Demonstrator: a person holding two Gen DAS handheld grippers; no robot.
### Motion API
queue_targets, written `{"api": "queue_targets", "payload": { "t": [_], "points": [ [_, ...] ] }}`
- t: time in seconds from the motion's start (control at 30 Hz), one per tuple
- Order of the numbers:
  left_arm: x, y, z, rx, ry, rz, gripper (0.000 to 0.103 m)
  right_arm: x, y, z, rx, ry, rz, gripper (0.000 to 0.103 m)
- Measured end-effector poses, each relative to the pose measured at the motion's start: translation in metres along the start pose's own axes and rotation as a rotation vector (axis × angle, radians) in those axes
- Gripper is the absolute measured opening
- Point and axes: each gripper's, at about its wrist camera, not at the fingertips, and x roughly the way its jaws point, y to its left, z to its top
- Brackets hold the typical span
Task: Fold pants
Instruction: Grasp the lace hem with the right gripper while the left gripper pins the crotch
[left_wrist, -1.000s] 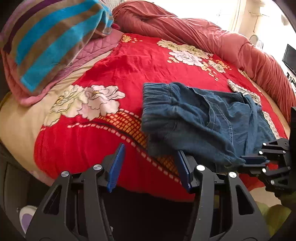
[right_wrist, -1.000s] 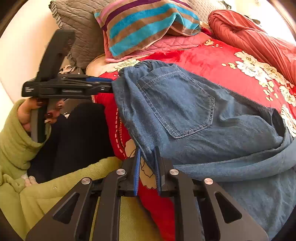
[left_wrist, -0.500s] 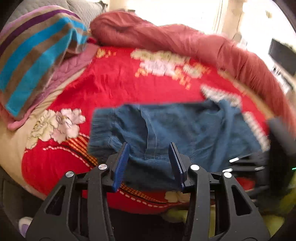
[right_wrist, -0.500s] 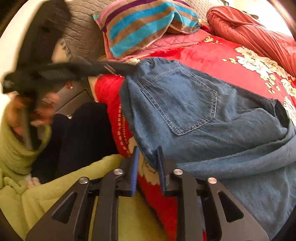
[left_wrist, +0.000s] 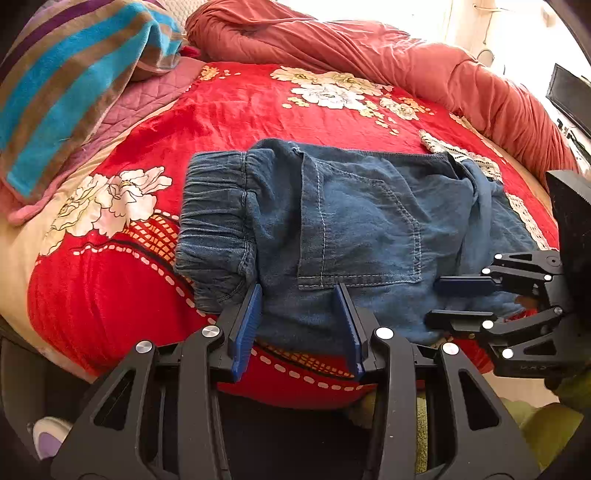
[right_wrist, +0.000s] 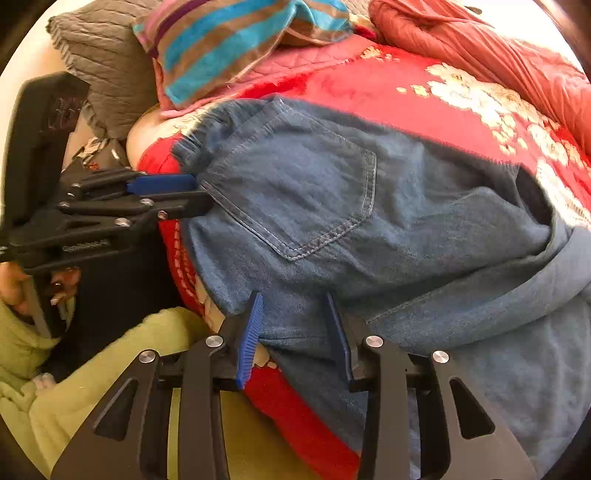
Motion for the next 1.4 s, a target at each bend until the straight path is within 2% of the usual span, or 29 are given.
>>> {"api": "queue_targets", "payload": {
  "t": [0.1, 0.17, 0.2, 0.37, 0.5, 0.63, 0.83, 0.93, 1.2, 1.4],
  "points": [
    [-0.001, 0.000, 0.000, -0.008, -0.011, 0.001, 0.033, -0.011, -0.004, 0.001, 0.035, -0.023, 0.043, 0.037],
    [-0.004, 0.001, 0.000, -0.019, -0.020, -0.002, 0.033, -0.025, -0.011, 0.001, 0.070, -0.065, 0.072, 0.052],
    [-0.008, 0.000, 0.000, -0.025, -0.028, -0.004, 0.033, -0.031, -0.011, 0.002, 0.076, -0.078, 0.069, 0.052],
    [-0.028, 0.000, 0.005, -0.043, -0.073, -0.001, 0.034, -0.067, -0.026, 0.001, 0.110, -0.156, 0.009, 0.058],
    [-0.048, -0.005, 0.008, -0.041, -0.118, -0.001, 0.043, -0.086, -0.041, -0.002, 0.144, -0.200, -0.036, 0.058],
    [-0.057, -0.016, 0.009, -0.025, -0.131, -0.017, 0.049, -0.102, -0.059, -0.004, 0.187, -0.242, -0.081, 0.058],
    [-0.050, -0.037, 0.009, 0.002, -0.097, -0.085, 0.049, -0.122, -0.082, -0.003, 0.223, -0.290, -0.160, 0.058],
    [-0.043, -0.053, 0.010, 0.017, -0.066, -0.156, 0.049, -0.125, -0.097, -0.001, 0.247, -0.294, -0.204, 0.058],
    [-0.010, -0.100, 0.014, 0.087, 0.037, -0.270, 0.049, -0.110, -0.143, 0.020, 0.312, -0.260, -0.265, 0.058],
    [0.025, -0.123, 0.021, 0.113, 0.133, -0.312, 0.049, -0.083, -0.170, 0.047, 0.318, -0.203, -0.316, 0.058]
  ]
}}
